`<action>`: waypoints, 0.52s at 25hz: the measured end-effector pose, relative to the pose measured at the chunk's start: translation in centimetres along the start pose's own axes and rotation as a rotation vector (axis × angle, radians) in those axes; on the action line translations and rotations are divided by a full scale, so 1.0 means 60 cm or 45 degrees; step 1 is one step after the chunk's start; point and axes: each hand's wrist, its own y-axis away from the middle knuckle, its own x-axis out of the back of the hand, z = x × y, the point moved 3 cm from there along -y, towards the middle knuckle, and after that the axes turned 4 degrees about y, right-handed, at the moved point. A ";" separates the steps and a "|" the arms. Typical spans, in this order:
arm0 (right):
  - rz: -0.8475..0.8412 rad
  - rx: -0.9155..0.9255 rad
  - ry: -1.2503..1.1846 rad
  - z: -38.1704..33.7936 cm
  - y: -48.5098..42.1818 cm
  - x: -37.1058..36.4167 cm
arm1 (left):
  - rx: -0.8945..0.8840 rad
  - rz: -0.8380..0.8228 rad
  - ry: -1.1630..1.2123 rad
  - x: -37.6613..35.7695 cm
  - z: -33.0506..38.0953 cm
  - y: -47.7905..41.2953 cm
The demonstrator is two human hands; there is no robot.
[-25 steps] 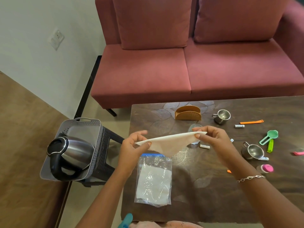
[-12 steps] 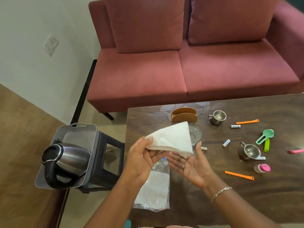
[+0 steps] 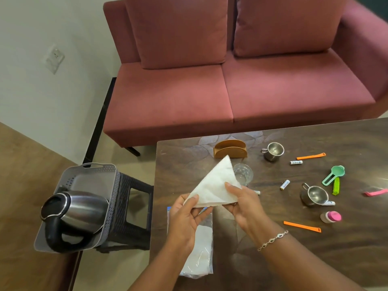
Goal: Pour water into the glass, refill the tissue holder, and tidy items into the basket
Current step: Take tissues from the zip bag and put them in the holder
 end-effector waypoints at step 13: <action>0.255 1.305 2.399 -0.228 -0.221 0.025 | -0.670 -0.402 -1.894 -0.095 -0.009 -0.184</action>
